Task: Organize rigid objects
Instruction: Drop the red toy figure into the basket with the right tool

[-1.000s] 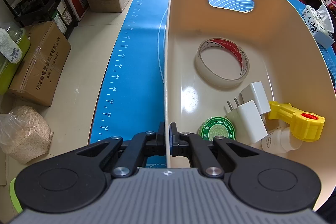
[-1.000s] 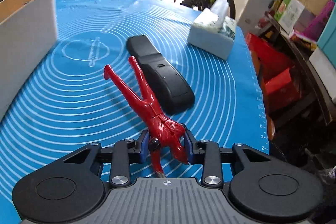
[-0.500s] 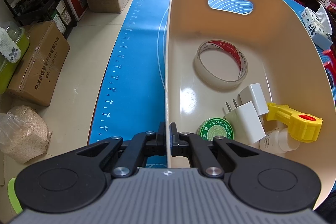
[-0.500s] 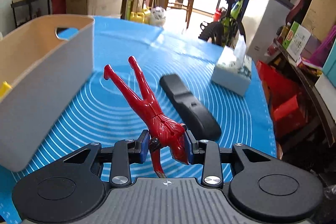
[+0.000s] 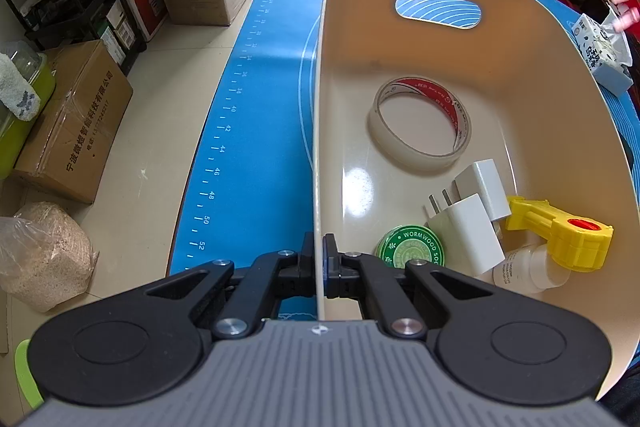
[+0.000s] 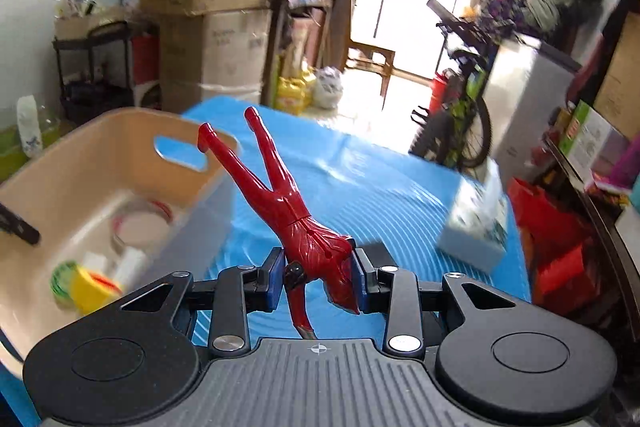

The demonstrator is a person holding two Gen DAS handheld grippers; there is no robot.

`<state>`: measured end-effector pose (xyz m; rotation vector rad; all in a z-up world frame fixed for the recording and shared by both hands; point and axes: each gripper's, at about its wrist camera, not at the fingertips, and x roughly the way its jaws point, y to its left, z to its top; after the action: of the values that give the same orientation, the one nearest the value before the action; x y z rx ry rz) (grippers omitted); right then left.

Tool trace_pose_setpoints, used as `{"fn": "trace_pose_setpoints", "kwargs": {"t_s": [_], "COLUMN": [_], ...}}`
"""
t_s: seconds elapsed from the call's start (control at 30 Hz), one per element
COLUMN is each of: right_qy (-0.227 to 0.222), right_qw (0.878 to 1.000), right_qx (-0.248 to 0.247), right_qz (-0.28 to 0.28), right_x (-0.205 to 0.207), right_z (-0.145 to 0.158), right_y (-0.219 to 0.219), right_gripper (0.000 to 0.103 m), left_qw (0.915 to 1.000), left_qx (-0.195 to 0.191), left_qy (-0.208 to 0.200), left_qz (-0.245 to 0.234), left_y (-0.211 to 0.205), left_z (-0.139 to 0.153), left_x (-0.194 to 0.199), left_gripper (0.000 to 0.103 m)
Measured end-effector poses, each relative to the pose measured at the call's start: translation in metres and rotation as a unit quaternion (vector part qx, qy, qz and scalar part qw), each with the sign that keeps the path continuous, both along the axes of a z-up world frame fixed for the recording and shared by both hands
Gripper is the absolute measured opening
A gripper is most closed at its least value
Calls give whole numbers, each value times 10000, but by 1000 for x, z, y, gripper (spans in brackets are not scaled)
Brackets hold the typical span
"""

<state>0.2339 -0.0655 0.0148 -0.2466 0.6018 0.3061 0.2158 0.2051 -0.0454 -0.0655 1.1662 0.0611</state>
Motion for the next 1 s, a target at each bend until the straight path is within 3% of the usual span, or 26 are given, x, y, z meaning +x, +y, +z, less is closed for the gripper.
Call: {"fn": "trace_pose_setpoints", "kwargs": {"t_s": [0.2, 0.5, 0.77, 1.0], "right_qy": [10, 328, 656, 1134], "right_qw": [9996, 9968, 9924, 9880], "right_qx": [50, -90, -382, -375], "right_qz": [290, 726, 965, 981], "right_x": [11, 13, 14, 18], "right_z": [8, -7, -24, -44], "right_y": [47, 115, 151, 155], "right_gripper": [43, 43, 42, 43], "left_qw": [10000, 10000, 10000, 10000], "left_qx": [-16, -19, -32, -14], "left_qy": [-26, -42, -57, -49], "left_qz": [0, -7, -5, -17], "left_y": [0, 0, -1, -3], "left_z": [1, 1, 2, 2], "left_x": [0, 0, 0, 1], "left_gripper": [4, 4, 4, 4]}}
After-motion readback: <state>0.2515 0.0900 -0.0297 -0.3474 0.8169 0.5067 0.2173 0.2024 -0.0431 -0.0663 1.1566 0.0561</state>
